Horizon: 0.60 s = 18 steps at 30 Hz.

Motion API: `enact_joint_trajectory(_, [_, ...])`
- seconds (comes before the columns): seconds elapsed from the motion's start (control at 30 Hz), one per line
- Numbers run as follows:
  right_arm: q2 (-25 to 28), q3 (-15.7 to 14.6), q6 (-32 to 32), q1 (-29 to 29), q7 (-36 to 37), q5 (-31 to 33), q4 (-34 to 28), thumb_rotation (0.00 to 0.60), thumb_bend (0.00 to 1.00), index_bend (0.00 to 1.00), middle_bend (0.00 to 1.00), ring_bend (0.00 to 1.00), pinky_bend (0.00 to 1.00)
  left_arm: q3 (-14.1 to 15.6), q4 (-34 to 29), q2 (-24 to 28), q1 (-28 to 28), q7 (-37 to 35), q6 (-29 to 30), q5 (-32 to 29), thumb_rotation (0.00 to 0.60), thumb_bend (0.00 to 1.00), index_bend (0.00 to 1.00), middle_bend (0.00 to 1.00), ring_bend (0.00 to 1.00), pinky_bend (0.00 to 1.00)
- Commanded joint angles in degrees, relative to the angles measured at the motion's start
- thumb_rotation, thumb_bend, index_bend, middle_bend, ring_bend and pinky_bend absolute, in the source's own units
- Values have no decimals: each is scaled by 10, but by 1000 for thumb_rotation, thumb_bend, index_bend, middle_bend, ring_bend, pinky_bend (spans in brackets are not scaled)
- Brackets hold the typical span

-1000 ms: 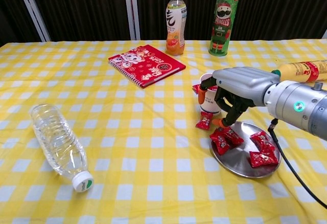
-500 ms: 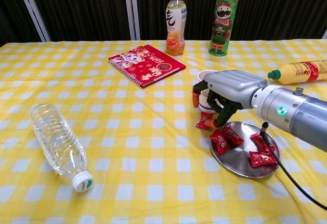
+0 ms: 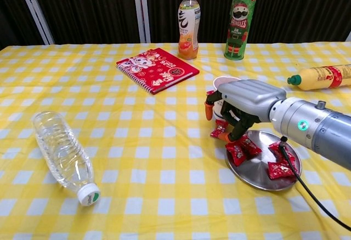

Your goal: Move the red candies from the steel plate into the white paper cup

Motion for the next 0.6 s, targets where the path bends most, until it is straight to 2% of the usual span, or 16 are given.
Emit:
enact_joint_trajectory(0.03, [-2,-6,3,-3,5,-10,5,600,348,435,805,780,880,0,-1,-1,0,2,1,1,600,74,0,0,0,0])
enact_joint_trajectory(0.27, [-6,-22,27,-7,10,-62,31,600,349,435,805,780,880,0,-3,-1,0,4,2,1,600,74,0,0,0,0])
enact_joint_trajectory(0.43, [-16,-41,59,-3,6,-135,85,600,349,435,805,780,880,0,-2,-1,0,2,3,2,600,74,0,0,0,0])
enact_joint_trajectory(0.6, [-26,-52,76,0,14,-179,129,600,349,435,805,780,880,0,0,-1,1,1,3,2,600,74,0,0,0,0])
